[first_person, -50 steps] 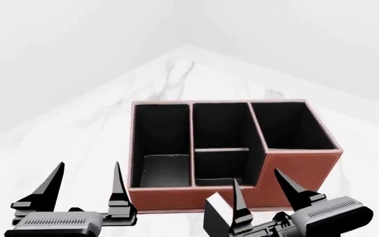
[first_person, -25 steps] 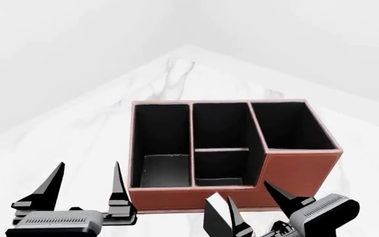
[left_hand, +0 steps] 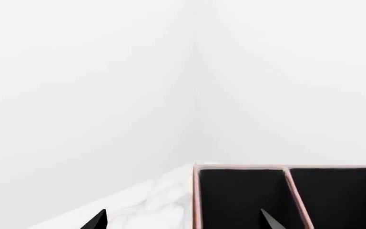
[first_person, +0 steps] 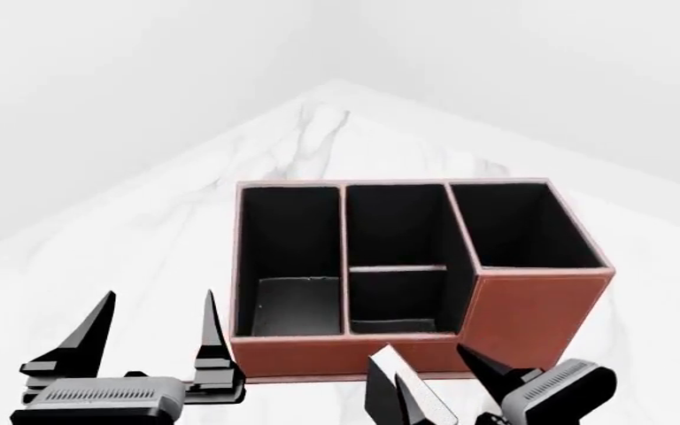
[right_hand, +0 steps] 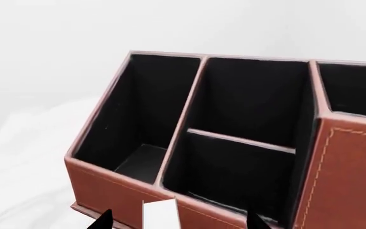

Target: Pick up the book and place it in the right compartment of the caddy.

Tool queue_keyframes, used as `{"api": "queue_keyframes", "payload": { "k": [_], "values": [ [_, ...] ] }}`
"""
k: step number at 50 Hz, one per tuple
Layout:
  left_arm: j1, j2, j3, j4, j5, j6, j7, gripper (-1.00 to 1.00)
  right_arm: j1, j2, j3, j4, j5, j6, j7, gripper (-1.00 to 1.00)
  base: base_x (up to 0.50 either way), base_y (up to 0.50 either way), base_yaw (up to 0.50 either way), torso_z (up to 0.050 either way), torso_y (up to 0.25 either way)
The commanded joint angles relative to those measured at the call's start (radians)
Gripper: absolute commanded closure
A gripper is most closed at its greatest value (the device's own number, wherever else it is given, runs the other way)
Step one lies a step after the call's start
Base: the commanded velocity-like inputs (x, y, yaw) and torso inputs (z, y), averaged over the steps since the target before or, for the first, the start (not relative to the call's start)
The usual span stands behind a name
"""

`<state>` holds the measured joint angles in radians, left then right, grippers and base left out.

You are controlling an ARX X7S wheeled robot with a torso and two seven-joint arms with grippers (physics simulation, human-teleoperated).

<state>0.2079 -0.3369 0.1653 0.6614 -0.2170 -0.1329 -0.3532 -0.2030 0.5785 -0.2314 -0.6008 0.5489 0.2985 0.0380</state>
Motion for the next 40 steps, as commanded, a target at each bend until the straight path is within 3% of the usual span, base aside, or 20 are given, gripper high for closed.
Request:
{"api": "queue_keyframes", "payload": {
  "k": [1, 40],
  "values": [
    [0.0, -0.003, 0.004, 0.0, -0.001, 0.001, -0.005, -1.0, -0.014, 0.004, -0.011, 0.013, -0.02, -0.011, -0.003, -1.0, 0.0, 0.0, 0.0, 0.0, 0.0],
    [-0.003, -0.014, 0.015, -0.003, -0.005, 0.003, -0.018, -1.0, -0.067, -0.001, -0.028, 0.078, -0.052, -0.082, -0.024, -1.0, 0.0, 0.0, 0.0, 0.0, 0.0]
  ]
}}
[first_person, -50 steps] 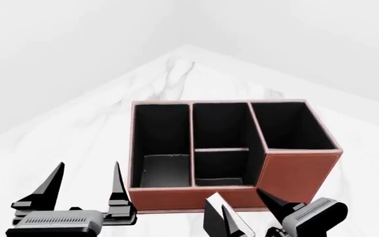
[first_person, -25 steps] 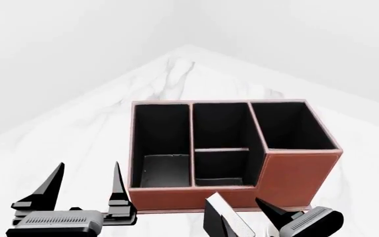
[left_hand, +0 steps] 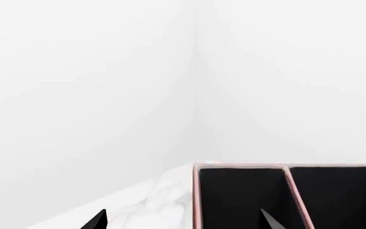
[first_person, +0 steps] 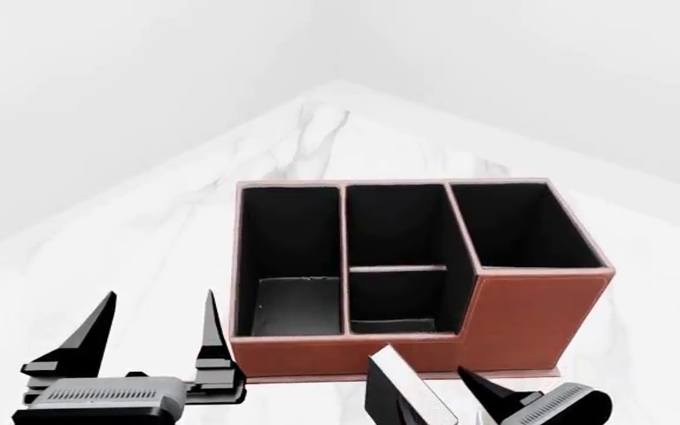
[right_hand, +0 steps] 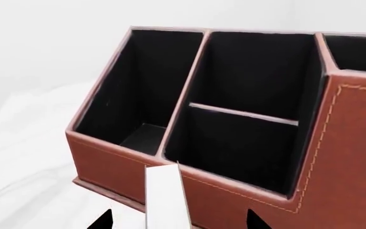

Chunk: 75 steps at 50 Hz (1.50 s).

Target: Pick up the book and place it in the right compartment of the caddy.

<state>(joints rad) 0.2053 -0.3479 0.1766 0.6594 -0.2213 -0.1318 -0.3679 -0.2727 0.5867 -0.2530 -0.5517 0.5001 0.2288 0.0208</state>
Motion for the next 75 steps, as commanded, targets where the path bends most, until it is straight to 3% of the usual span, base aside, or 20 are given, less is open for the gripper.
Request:
{"api": "queue_keyframes", "payload": {
  "k": [1, 69, 70, 75],
  "values": [
    [0.0, -0.004, 0.003, 0.0, -0.002, 0.002, -0.003, -1.0, 0.005, -0.011, -0.008, 0.036, -0.003, -0.014, -0.009, -1.0, 0.0, 0.0, 0.0, 0.0, 0.0],
    [-0.005, -0.021, 0.016, -0.002, -0.015, 0.004, -0.025, -1.0, 0.007, -0.044, -0.076, 0.173, -0.047, -0.073, -0.052, -1.0, 0.0, 0.0, 0.0, 0.0, 0.0],
    [-0.005, -0.022, 0.016, -0.001, -0.015, 0.004, -0.025, -1.0, 0.006, -0.042, -0.076, 0.17, -0.046, -0.073, -0.052, 1.0, 0.0, 0.0, 0.0, 0.0, 0.0],
    [-0.006, -0.023, 0.017, -0.002, -0.016, 0.004, -0.026, -1.0, 0.007, -0.041, -0.078, 0.167, -0.047, -0.073, -0.05, 1.0, 0.0, 0.0, 0.0, 0.0, 0.0]
  ]
}}
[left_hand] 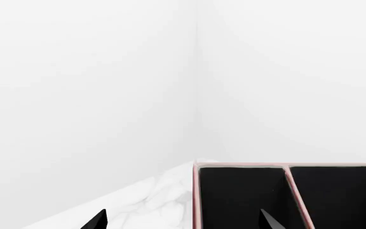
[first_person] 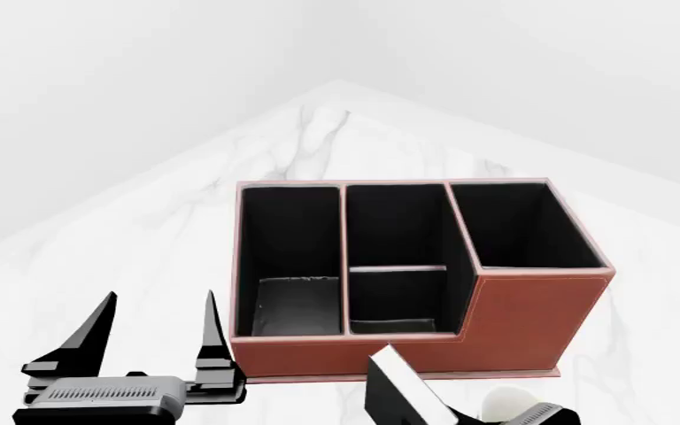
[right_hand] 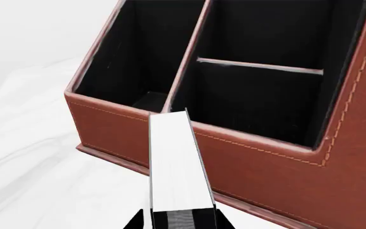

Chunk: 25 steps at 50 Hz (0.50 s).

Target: Pick up the book and place it in the right compartment of the caddy.

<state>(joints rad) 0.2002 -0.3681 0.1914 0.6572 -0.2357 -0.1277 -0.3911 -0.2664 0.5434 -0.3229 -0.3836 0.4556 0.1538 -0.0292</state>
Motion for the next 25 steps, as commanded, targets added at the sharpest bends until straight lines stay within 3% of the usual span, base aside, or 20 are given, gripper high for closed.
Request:
{"api": "queue_keyframes", "payload": {
  "k": [1, 25],
  "values": [
    [-0.001, -0.003, 0.002, 0.0, -0.002, 0.0, -0.004, -1.0, 0.0, 0.003, -0.008, -0.002, -0.002, 0.002, -0.001, 1.0, 0.0, 0.0, 0.0, 0.0, 0.0],
    [-0.002, -0.009, 0.006, -0.002, -0.004, 0.004, -0.011, -1.0, 0.013, 0.054, 0.021, -0.156, 0.015, 0.065, 0.058, 1.0, 0.0, 0.0, 0.0, 0.0, 0.0]
  ]
}}
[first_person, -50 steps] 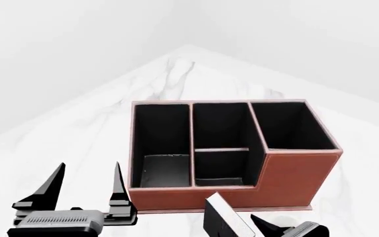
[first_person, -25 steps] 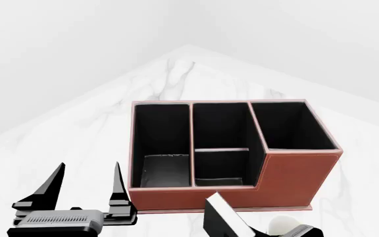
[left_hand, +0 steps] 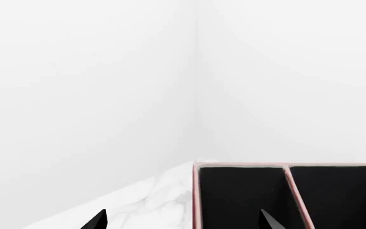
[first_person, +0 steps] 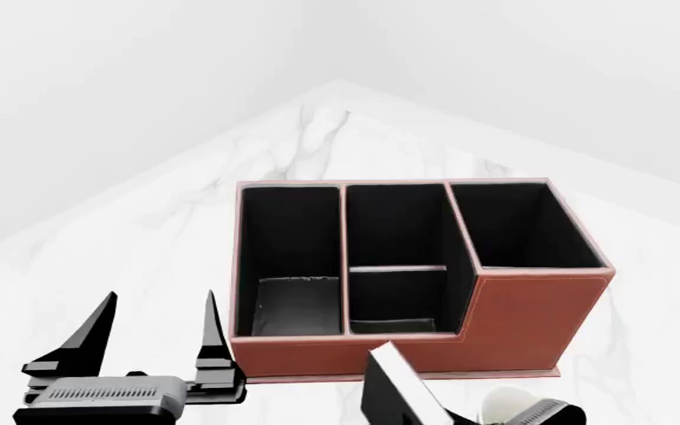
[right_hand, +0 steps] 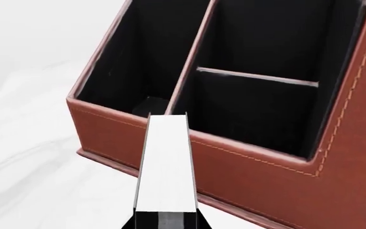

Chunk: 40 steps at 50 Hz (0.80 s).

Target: Pick up the book and place it in the right compartment of the caddy.

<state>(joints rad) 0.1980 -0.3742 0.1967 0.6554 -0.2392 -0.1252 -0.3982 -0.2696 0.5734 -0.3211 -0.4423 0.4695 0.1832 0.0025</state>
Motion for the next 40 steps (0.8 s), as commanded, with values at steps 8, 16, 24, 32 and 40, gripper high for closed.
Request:
{"api": "queue_keyframes", "payload": {
  "k": [8, 16, 24, 32, 40],
  "values": [
    [0.0, -0.005, 0.002, -0.001, -0.001, 0.004, -0.006, -1.0, 0.064, 0.069, 0.058, -0.233, 0.05, 0.139, 0.089, 1.0, 0.0, 0.0, 0.0, 0.0, 0.001],
    [-0.001, -0.006, 0.005, -0.001, 0.001, 0.003, -0.01, -1.0, 0.116, 0.098, 0.083, -0.318, 0.107, 0.237, 0.137, 1.0, 0.0, 0.0, 0.0, 0.0, 0.001],
    [0.0, -0.009, 0.005, 0.002, -0.001, 0.003, -0.013, -1.0, 0.175, 0.112, 0.11, -0.367, 0.172, 0.31, 0.177, 1.0, 0.0, 0.0, 0.0, 0.0, 0.0],
    [-0.001, -0.011, 0.009, 0.002, 0.0, 0.004, -0.015, -1.0, 0.25, 0.136, 0.151, -0.426, 0.258, 0.39, 0.226, 1.0, 0.0, 0.0, 0.0, 0.0, 0.001],
    [-0.001, -0.013, 0.009, -0.001, -0.002, 0.003, -0.018, -1.0, 0.362, 0.161, 0.189, -0.475, 0.376, 0.485, 0.29, 1.0, 0.0, 0.0, 0.0, 0.0, 0.001]
  ]
}}
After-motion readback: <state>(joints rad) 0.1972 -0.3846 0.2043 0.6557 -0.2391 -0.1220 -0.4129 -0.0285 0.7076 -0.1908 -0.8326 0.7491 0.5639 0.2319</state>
